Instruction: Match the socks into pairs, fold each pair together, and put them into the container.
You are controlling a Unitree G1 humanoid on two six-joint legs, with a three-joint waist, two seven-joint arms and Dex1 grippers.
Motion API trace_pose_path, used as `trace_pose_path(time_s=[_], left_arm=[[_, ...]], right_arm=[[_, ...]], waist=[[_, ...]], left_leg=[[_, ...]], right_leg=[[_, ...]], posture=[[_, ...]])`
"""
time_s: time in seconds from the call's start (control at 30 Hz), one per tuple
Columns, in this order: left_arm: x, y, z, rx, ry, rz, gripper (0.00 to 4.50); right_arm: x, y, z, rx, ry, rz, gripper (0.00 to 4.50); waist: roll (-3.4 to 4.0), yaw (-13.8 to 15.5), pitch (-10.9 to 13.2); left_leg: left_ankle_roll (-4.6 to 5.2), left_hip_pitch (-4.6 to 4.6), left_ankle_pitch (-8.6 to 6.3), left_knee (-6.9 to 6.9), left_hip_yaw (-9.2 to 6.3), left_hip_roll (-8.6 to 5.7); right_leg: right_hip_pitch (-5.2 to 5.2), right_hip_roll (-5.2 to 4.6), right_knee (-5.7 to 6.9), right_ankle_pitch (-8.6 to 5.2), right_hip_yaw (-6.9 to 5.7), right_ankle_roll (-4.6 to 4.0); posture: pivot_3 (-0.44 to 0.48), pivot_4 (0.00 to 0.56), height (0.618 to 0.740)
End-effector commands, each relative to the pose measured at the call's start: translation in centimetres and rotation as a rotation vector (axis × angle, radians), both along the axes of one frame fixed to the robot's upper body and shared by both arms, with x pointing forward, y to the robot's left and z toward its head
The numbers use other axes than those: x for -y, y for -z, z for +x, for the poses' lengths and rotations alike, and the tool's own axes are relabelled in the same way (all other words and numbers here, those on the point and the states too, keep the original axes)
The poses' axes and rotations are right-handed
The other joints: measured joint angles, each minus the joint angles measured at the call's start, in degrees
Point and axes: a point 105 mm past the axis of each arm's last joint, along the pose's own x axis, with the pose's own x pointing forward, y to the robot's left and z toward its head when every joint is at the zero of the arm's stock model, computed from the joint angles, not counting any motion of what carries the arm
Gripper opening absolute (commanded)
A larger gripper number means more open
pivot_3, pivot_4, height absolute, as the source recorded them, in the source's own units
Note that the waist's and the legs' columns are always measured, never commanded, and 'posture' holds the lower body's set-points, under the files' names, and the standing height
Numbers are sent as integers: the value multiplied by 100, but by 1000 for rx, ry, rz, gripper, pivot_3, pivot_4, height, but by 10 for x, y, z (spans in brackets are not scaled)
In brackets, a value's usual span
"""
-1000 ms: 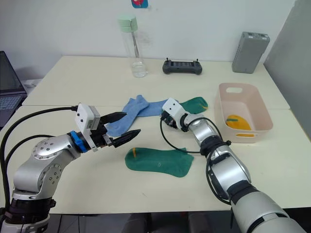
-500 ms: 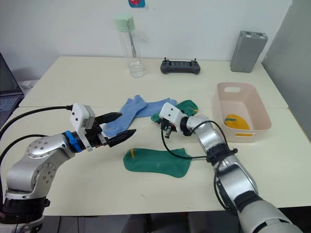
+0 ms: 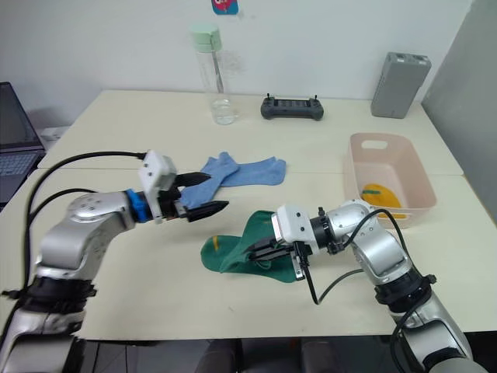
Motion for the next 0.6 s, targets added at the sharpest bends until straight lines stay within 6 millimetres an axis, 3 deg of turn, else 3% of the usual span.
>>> trace_pose_path(time_s=[0.03,0.2,0.37,0.47,0.6], left_arm=[[17,13,13,26,62,88,4500],[45,35,28,20,163,154,4500],[55,51,34,45,209,241,4500],[60,56,33,17,246,229,3907],[61,55,33,0,252,182,2679]], right_arm=[[0,-1,-4,54,-21,-10,53],[-3,-1,-3,58,2,-6,53],[-4,0,-3,59,15,-4,53],[-4,1,-5,61,17,-2,0],[-4,0,-4,65,30,8,0]], waist=[[0,13,0],[0,45,0],[0,23,0],[0,30,0],[-1,29,0]], left_leg=[[0,-2,0,0,0,-2],[0,-11,0,-5,-5,-4],[0,-11,-1,-15,-6,-4],[0,-12,-1,-15,-8,-4],[0,-12,-1,-11,-9,-5]], right_leg=[[-1,0,0,13,1,23],[-5,3,-1,12,0,16],[-7,5,-2,14,1,11],[-6,5,-1,11,0,15],[-3,5,-1,10,1,17]], posture=[[0,150,740],[0,150,740],[0,150,740],[0,150,740],[0,150,740]])
